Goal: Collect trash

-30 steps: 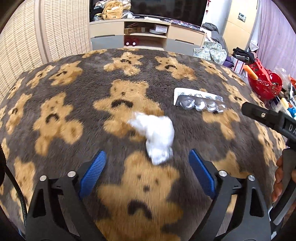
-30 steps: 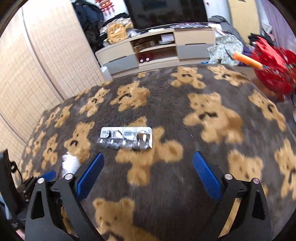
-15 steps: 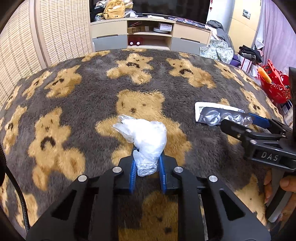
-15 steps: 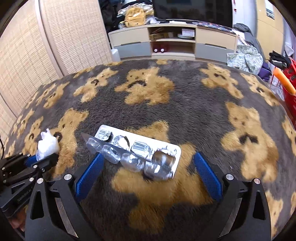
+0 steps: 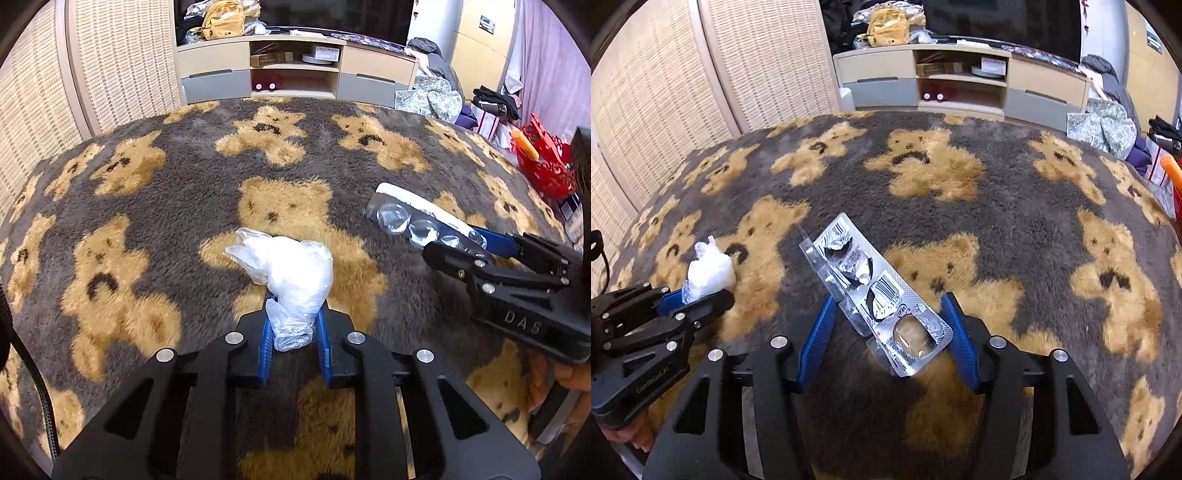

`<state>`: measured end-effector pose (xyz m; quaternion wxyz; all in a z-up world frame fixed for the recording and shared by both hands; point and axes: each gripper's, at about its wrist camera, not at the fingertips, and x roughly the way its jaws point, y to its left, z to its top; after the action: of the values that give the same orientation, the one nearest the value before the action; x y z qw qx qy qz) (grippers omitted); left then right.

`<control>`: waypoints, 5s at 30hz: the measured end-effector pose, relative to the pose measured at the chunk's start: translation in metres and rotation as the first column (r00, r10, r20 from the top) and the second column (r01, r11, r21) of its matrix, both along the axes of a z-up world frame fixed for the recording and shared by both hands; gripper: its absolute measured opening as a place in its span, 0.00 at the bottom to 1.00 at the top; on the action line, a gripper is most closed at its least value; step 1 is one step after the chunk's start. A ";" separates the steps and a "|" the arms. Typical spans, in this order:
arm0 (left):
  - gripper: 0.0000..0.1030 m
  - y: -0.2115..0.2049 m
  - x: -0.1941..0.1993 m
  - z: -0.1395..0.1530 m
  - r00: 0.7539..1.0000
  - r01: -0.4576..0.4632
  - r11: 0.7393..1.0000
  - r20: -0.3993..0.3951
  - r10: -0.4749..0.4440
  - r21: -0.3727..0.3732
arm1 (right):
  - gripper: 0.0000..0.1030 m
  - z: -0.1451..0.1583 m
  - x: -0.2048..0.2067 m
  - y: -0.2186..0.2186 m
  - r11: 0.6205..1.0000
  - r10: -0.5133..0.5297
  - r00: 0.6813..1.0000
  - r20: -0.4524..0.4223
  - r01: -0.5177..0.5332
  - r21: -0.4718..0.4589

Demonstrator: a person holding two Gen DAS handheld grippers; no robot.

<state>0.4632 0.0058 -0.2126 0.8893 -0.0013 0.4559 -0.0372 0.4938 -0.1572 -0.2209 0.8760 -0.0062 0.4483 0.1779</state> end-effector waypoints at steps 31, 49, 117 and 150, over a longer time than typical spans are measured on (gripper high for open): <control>0.16 -0.038 -0.276 0.040 0.986 0.166 0.978 0.026 -0.164 -0.125 | 0.51 0.086 -0.302 -0.090 0.984 -0.180 0.973 0.144 0.177 0.038; 0.16 -0.071 -0.341 -0.094 0.954 0.192 0.967 -0.198 -0.225 -0.169 | 0.51 -0.079 -0.364 -0.096 0.962 -0.233 0.944 -0.233 0.259 0.085; 0.92 -0.019 -0.434 0.233 0.864 0.064 0.996 0.502 -0.028 -0.055 | 0.97 0.252 -0.470 -0.098 0.924 -0.370 0.742 0.559 0.358 0.137; 0.92 -0.017 -0.459 0.253 0.826 0.083 0.995 0.563 -0.034 -0.062 | 0.97 0.255 -0.488 -0.076 0.913 -0.381 0.731 0.566 0.394 0.106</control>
<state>0.0043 -0.0117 0.0409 0.9815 -0.0136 0.1725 -0.0821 0.0053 -0.2332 0.0344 0.9872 0.0247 0.1559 -0.0235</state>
